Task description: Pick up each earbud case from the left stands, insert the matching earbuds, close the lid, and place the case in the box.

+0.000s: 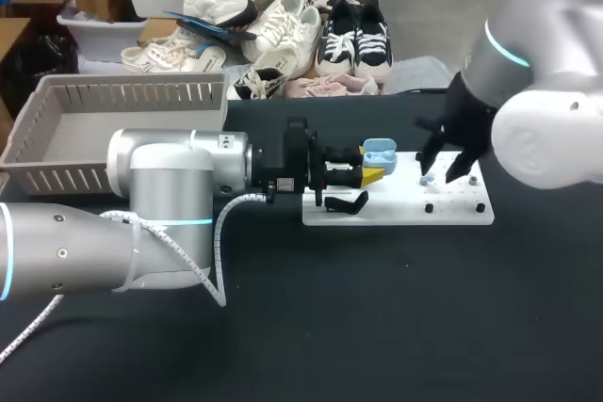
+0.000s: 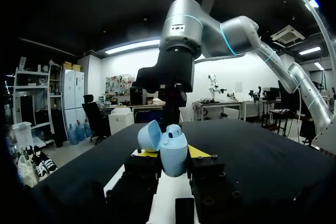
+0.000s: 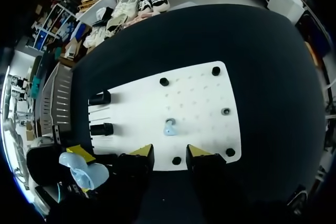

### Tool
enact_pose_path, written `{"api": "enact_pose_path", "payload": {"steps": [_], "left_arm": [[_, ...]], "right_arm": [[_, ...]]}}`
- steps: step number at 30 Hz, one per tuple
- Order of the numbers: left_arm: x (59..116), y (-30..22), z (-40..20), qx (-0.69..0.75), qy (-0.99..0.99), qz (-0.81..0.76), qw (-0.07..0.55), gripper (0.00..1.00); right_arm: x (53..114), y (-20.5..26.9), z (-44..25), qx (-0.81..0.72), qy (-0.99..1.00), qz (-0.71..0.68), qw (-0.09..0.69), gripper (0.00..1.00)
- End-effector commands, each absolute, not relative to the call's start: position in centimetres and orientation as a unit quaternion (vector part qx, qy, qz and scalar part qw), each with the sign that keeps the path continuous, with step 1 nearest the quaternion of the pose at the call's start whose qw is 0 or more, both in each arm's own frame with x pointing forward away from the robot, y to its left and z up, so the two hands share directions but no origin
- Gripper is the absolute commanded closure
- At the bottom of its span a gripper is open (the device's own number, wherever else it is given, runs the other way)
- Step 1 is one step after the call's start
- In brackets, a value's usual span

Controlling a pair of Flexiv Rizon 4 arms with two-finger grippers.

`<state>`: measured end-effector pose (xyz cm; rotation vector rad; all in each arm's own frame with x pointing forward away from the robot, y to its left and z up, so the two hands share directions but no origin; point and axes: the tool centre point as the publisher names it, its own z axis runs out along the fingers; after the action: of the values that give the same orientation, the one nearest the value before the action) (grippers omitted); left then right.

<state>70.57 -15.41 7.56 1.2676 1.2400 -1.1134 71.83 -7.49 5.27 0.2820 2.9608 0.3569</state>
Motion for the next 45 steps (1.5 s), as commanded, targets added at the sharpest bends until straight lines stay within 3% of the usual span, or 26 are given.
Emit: {"api": "enact_pose_path", "payload": {"steps": [1, 45], "left_arm": [[70.6, -15.4, 7.5, 0.524, 0.512, -0.46, 0.501, 1.0], [70.6, -15.4, 7.5, 0.524, 0.512, -0.46, 0.501, 1.0]], "right_arm": [[72.6, -7.3, 5.0, 0.093, 0.986, 0.119, 0.066, 0.63], [73.1, -6.5, 3.2, 0.158, 0.975, 0.151, 0.043, 0.63]]}}
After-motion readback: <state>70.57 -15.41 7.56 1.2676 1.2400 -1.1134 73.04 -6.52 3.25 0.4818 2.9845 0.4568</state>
